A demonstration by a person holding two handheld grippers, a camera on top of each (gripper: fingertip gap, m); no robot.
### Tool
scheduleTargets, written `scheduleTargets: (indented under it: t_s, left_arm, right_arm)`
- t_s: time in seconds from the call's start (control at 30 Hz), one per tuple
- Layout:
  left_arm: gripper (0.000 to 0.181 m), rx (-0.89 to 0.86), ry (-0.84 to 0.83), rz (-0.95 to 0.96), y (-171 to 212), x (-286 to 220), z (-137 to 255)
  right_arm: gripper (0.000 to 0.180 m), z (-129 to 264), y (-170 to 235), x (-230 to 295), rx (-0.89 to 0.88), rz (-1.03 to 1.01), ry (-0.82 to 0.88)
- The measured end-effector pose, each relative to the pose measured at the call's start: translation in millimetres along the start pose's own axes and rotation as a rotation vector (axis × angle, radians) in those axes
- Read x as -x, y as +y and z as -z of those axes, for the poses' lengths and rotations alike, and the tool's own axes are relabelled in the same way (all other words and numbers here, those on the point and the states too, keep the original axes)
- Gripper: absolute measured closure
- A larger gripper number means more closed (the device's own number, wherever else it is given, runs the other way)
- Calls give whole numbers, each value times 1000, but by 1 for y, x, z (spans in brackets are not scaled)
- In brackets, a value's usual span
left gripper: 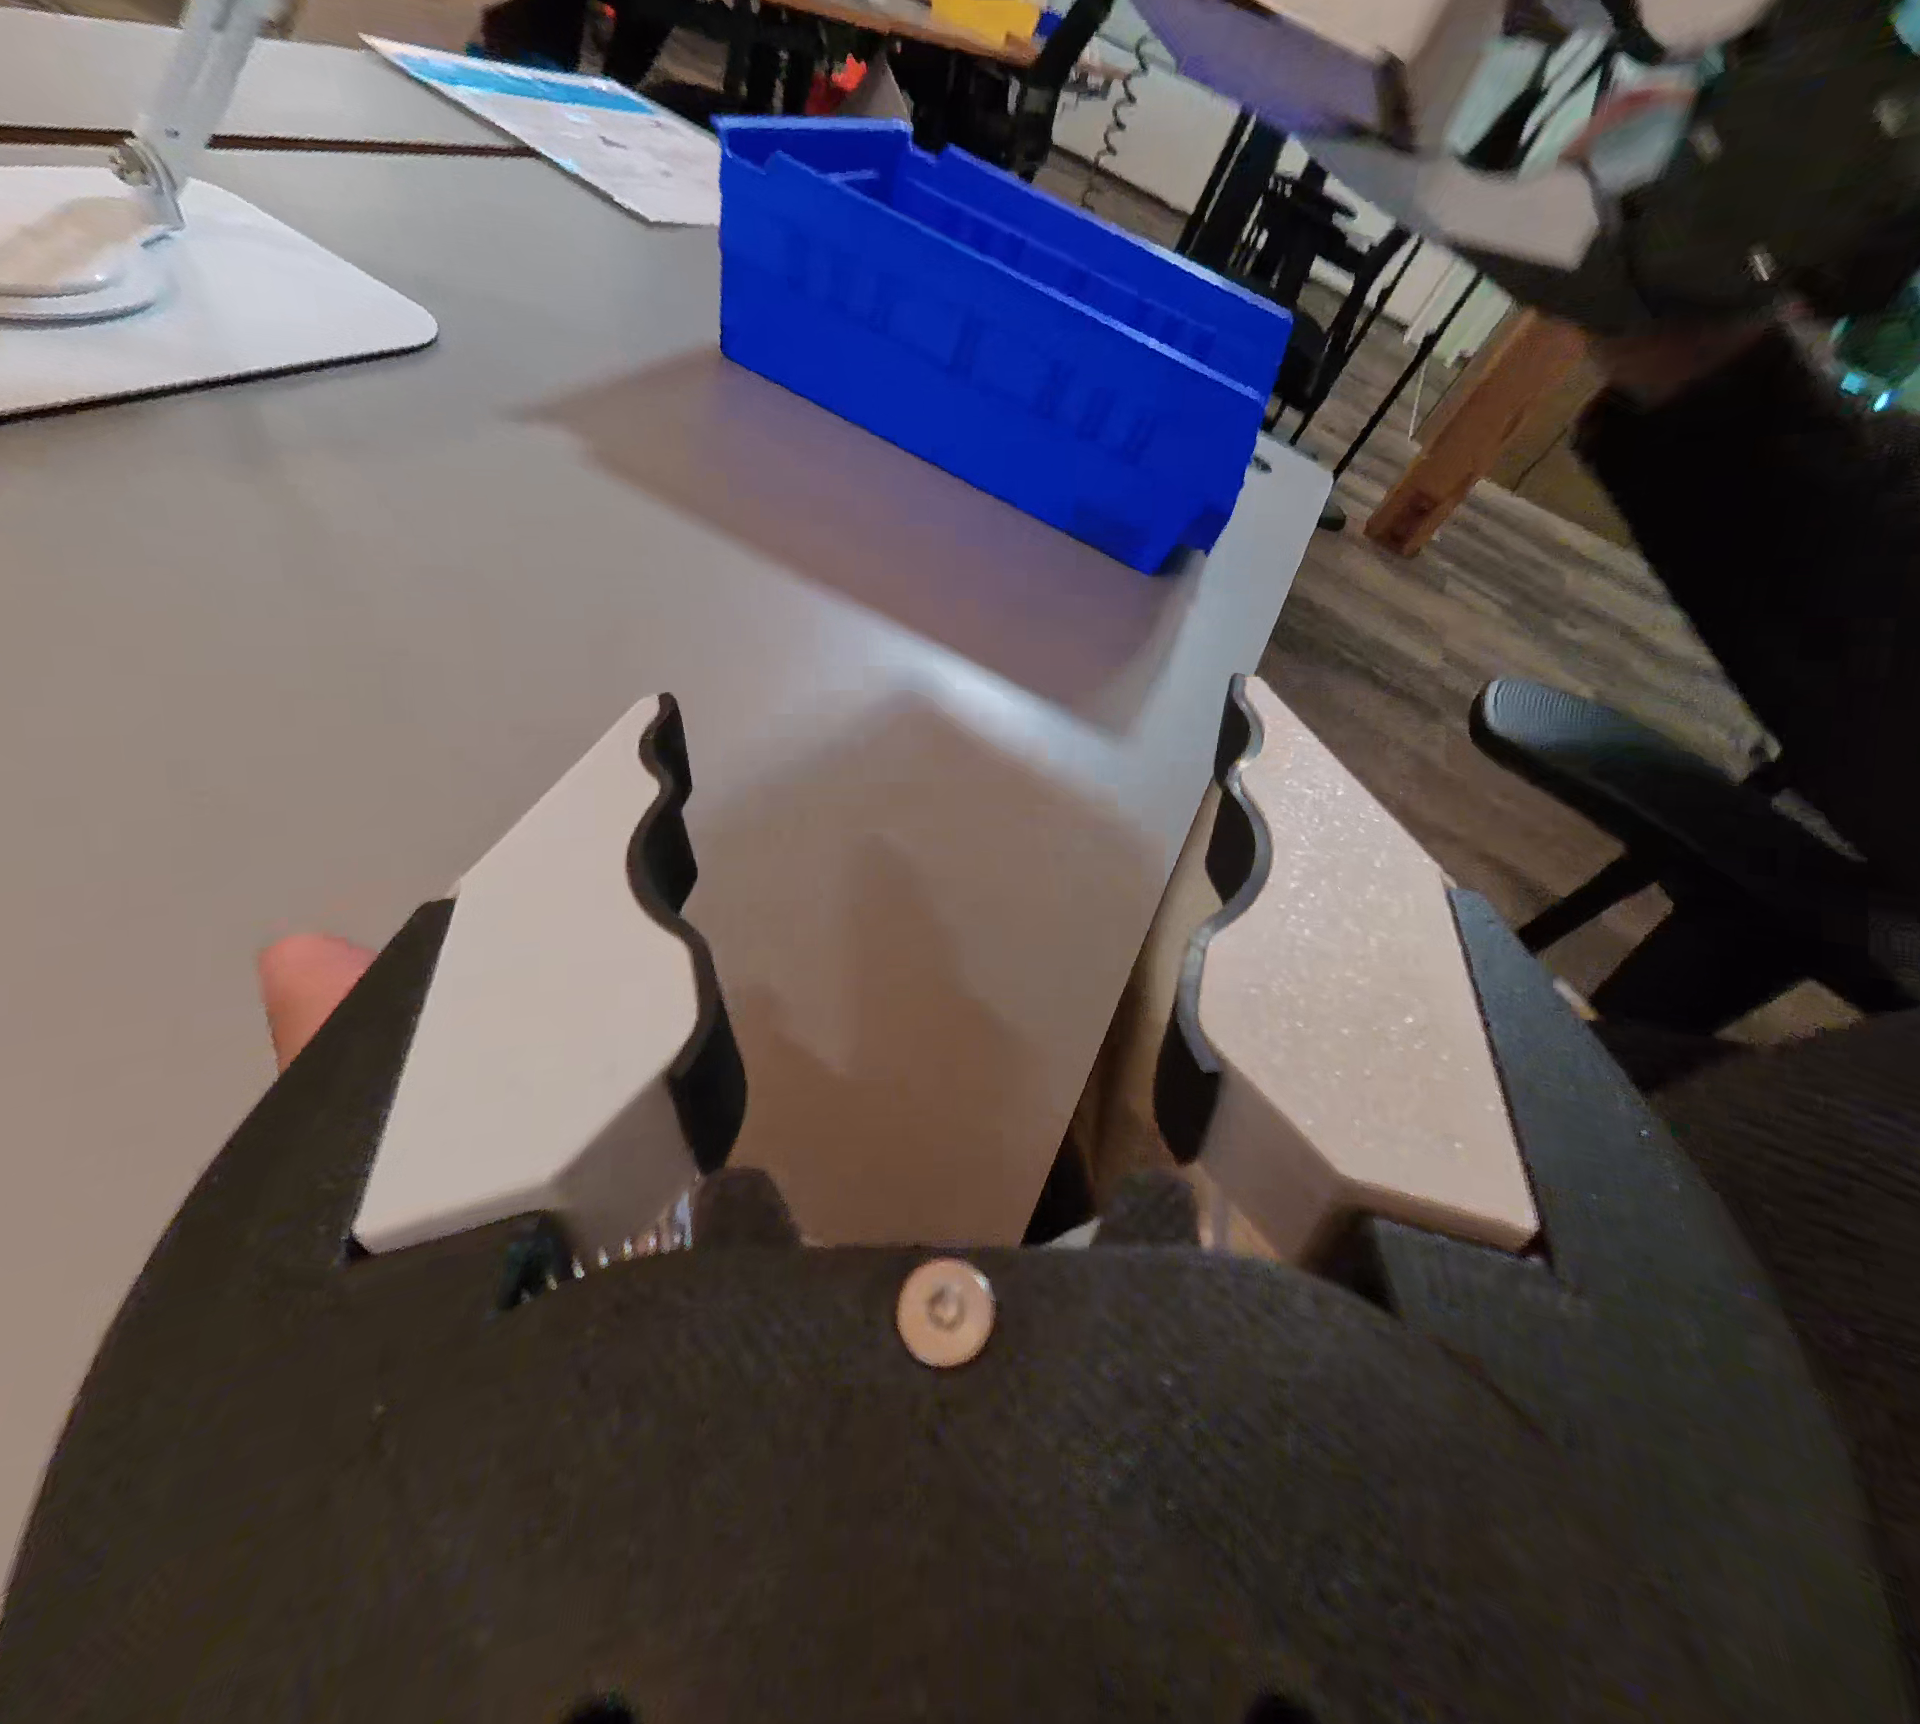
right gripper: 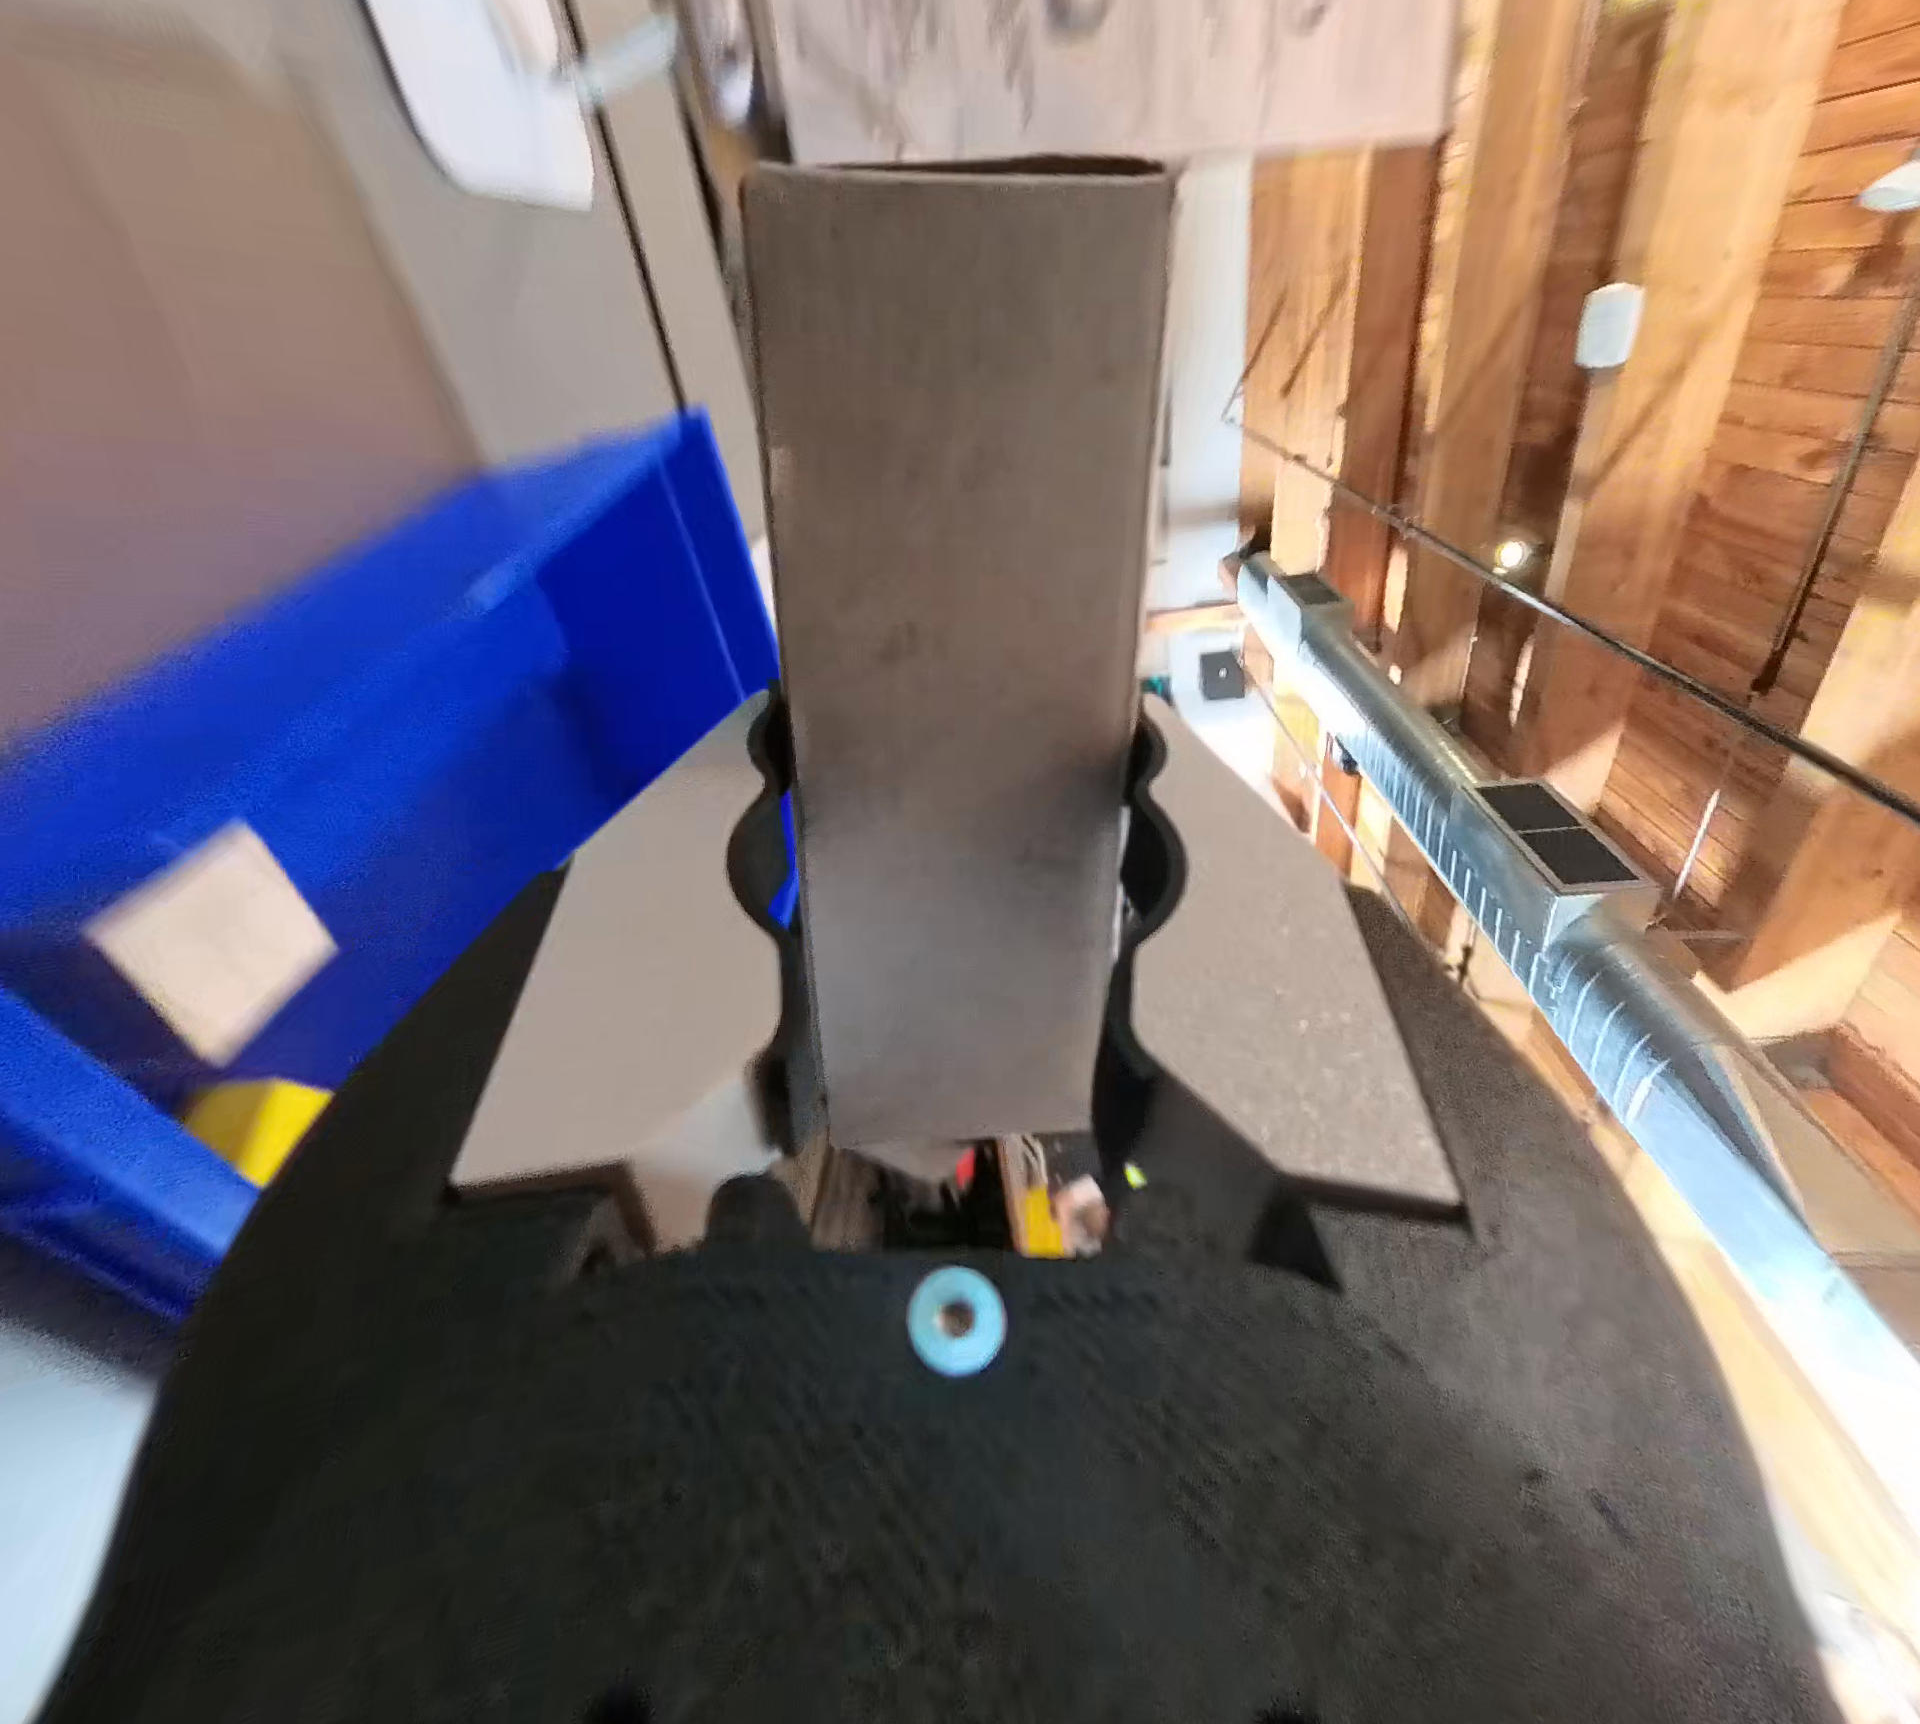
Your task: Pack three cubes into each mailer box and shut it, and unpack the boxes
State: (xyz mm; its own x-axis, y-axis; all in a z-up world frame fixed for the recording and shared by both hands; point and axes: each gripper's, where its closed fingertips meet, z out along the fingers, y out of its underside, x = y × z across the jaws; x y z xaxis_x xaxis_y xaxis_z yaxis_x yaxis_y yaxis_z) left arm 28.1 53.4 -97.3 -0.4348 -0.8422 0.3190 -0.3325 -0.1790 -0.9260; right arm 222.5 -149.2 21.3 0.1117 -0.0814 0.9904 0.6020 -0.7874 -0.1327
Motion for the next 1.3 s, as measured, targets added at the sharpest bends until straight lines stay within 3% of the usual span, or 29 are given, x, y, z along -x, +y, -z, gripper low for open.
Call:
scheduleTargets:
  t_s: [0.1,0.2,0.4,0.6,0.8,1.03,1.13,1.3]
  left_arm:
    - [78,66,-5,-72,14,-5,-7]
    - [78,100,4,-109,21,-10,-12]
    - [78,117,2,-113,26,-7,-14]
    - [79,124,-3,-106,26,-6,-12]
    - [79,145,-12,-98,31,-4,-12]
    - [75,149,-21,-110,8,-14,5]
    - [74,159,-93,-209,-26,-7,47]
    - [69,158,-501,-411,-102,85,163]
  right_arm:
    - [116,-45,59,22,89,106,-115]
    - [116,-79,90,56,107,182,-237]
    - [116,-120,92,118,58,253,-390]
    - [108,-143,121,150,183,97,-494]
    - [76,-114,138,147,279,-58,-617]
    - [76,-58,136,100,232,-349,-593]
    - [81,-29,103,73,99,-593,-578]
    - [80,13,27,28,-176,-896,-585]
